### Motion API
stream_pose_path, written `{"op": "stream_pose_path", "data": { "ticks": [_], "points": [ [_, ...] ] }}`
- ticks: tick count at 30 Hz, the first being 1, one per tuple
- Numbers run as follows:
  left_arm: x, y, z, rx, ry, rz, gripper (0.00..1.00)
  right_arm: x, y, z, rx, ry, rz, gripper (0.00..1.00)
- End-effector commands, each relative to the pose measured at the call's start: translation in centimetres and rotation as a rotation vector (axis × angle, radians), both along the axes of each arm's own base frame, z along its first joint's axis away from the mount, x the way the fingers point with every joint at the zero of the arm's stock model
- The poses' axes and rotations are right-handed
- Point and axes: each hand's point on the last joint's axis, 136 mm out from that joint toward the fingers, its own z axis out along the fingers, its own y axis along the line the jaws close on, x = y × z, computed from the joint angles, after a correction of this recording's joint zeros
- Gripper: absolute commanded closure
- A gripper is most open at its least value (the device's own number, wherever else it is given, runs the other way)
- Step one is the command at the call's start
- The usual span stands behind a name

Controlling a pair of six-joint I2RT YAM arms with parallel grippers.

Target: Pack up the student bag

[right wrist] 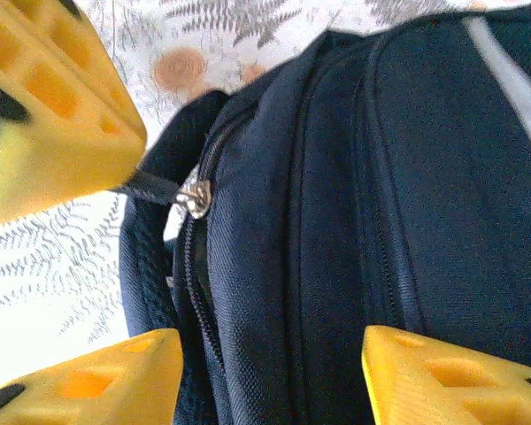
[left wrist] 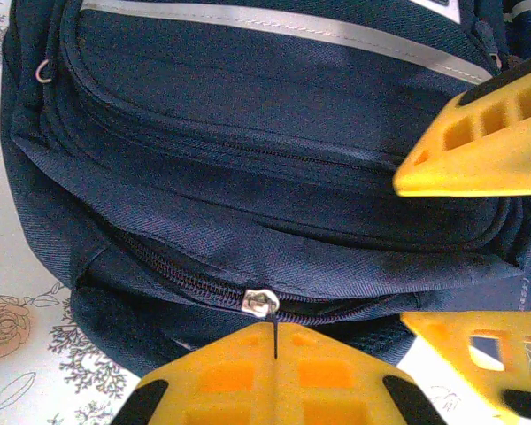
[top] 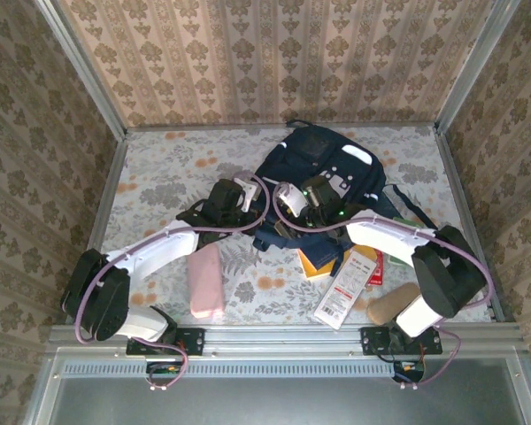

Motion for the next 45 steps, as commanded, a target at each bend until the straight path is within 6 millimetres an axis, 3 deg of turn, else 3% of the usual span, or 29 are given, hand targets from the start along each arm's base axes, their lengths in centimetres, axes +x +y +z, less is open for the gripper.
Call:
{"op": "stream_pose_path", "data": {
  "ticks": [1,5,10,20,31,33,35,37,40,45],
  "points": [
    [0.3,-0.5,0.4,-0.042,0.003,-0.001,1.00,0.7,0.4,-1.1,-0.066,-0.020,0.024,0.43],
    [0.5,-0.6,0.1,-0.038,0.008,0.000,1.00,1.9,-0.5,-2.5,-0.140,-0.033,-0.024,0.54],
    [0.8,-0.4,-0.6,-0.014,0.010,0.006,1.00,1.7,-0.8,-1.8,-0.132,-0.058,-0.028,1.00],
    [2.7,1.2,-1.8,0.094,-0.044,0.065,1.00,0.4,-0.9,2.9,0.006,-0.120,-0.050,1.00],
    [5.6,3.6,-0.6,0.126,-0.112,0.151,1.00,-2.0,-1.8,6.8,0.076,-0.161,-0.033,1.00],
    [5.3,2.9,0.1,0.093,-0.115,0.103,1.00,-2.4,-1.9,7.0,0.077,-0.163,-0.019,1.00],
    [3.8,0.9,1.6,0.011,-0.117,-0.024,1.00,-2.8,-1.9,7.4,0.078,-0.160,-0.004,1.00],
    [2.8,0.5,2.8,-0.025,-0.130,-0.061,1.00,-3.0,-2.0,8.0,0.083,-0.167,-0.001,1.00],
    [1.3,0.3,4.1,-0.081,-0.133,-0.097,0.74,-3.1,-2.1,8.7,0.093,-0.179,-0.002,1.00],
    [-1.0,-1.2,4.6,-0.134,-0.108,-0.208,0.53,-3.3,-2.0,10.0,0.126,-0.198,0.000,1.00]
  ]
}}
